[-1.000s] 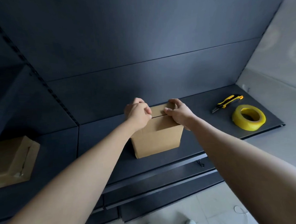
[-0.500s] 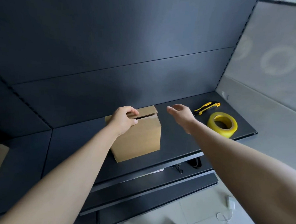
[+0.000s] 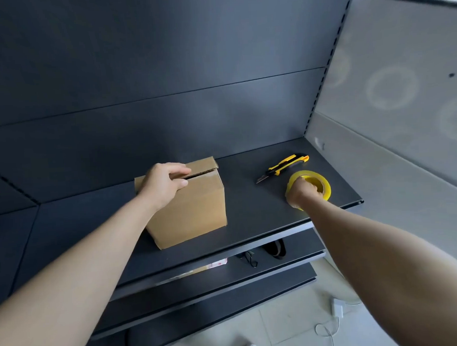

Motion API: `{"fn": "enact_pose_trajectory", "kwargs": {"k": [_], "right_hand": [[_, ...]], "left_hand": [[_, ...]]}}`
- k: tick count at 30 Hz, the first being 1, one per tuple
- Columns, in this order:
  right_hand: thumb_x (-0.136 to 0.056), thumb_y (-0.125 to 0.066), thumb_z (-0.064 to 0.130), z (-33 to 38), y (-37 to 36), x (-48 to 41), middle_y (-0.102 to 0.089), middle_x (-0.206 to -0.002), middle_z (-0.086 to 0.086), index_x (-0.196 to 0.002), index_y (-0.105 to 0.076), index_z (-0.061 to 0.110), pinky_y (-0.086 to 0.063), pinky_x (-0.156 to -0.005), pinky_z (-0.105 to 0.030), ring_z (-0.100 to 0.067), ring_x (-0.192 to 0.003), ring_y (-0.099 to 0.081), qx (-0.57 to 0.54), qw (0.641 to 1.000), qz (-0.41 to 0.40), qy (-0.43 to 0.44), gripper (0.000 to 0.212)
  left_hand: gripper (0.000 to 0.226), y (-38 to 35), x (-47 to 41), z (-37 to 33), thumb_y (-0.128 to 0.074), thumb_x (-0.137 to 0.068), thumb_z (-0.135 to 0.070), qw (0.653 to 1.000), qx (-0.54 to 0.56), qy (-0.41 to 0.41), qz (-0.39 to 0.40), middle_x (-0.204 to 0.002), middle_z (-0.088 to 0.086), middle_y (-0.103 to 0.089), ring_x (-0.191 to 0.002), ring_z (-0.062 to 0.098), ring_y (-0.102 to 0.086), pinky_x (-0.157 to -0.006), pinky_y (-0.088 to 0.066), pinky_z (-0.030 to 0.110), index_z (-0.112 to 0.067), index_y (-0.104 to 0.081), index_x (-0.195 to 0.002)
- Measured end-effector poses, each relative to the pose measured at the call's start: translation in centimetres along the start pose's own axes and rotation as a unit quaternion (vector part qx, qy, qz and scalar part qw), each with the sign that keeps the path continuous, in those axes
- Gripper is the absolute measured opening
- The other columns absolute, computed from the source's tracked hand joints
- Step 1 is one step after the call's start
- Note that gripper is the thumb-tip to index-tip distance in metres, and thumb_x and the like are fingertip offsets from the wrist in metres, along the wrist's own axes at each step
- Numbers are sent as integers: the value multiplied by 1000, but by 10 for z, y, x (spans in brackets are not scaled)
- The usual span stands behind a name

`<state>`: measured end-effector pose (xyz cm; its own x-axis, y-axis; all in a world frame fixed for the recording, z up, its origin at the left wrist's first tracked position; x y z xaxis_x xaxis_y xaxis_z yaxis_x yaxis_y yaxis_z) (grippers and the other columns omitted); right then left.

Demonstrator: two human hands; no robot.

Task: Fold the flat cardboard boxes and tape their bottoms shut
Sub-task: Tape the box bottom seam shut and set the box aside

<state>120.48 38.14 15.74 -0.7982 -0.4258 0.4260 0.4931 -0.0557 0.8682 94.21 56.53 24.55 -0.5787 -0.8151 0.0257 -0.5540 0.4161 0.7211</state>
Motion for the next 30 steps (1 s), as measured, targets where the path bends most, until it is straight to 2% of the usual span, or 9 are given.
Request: {"fn": "enact_pose_trajectory", "kwargs": {"k": [8,11,15,17,20,23,25,27,30], "right_hand": [[-94,-51,21,-9,-5,-6,-56,-130,-11,-126,-58,9,-37,-106,-38,-28,-125,-49,75,996,26,35,35],[-90,-52,17,-3,8,0,-62,-94,-2,-93,-60,12,-39,-99,-34,-25,-107,-58,71,996,-33,33,10],[-91,-43,14,41,51,12,-63,-100,-12,-93,-58,8,-33,-96,-39,-34,-103,-56,-22,991,-99,92,17],[-91,-44,13,75,75,27,-59,-92,-12,-93,-60,7,-41,-82,-33,-31,-93,-56,-82,983,-77,149,17],[-96,-50,16,127,104,61,-50,-85,-11,-88,-58,6,-35,-61,-28,-21,-80,-44,-153,951,-17,269,14],[-96,-53,18,167,119,98,-50,-85,-21,-97,-62,-7,-32,-69,-28,-17,-81,-40,-181,913,19,365,26],[-96,-56,18,188,117,120,-57,-91,-8,-102,-67,5,-35,-78,-26,-15,-88,-47,-173,901,59,394,18],[-95,-57,18,203,110,131,-59,-99,-1,-107,-67,12,-37,-83,-25,-14,-94,-50,-145,901,75,401,17],[-95,-56,18,215,94,137,-63,-114,-8,-114,-65,3,-41,-90,-30,-23,-107,-55,-99,914,77,387,26]], "left_hand": [[35,-11,-2,13,-54,-94,-3,999,-34,-2,10,-141,-12,-49,-138,7,-34,-116,-17,30,-21,-64,-123],[37,-15,-1,10,-50,-96,1,999,-32,-15,23,-145,-7,-44,-141,8,-29,-111,-9,20,-13,-59,-129],[36,-13,1,9,-50,-96,0,999,-1,-25,41,-146,-5,-44,-141,8,-28,-106,-8,16,-9,-58,-129],[33,-10,1,11,-54,-94,-1,998,31,-18,47,-143,-4,-48,-140,8,-31,-106,-11,16,-9,-62,-125],[28,-6,-1,14,-61,-90,-3,998,59,-12,35,-135,-3,-56,-135,10,-39,-106,-17,17,-9,-68,-116],[25,0,-3,16,-65,-87,-3,998,49,-26,33,-127,1,-63,-128,11,-48,-105,-24,16,-6,-71,-110],[24,5,-4,18,-67,-85,-2,997,43,-45,42,-123,2,-65,-123,12,-53,-105,-30,18,-5,-72,-107],[22,10,-4,21,-69,-83,-3,997,44,-57,36,-117,4,-68,-116,14,-58,-104,-36,23,-6,-74,-103],[18,18,0,26,-73,-79,-6,996,61,-64,10,-107,4,-72,-103,15,-64,-99,-43,28,-7,-76,-97]]}}
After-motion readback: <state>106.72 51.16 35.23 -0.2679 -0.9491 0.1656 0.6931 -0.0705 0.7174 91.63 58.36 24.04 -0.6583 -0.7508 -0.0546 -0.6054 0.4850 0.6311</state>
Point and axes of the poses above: each hand's wrist, its own x-axis away from the middle knuckle, its own y-axis out of the back of the hand, z = x × y, the point moved 5 cm from there along -x, towards the middle knuckle
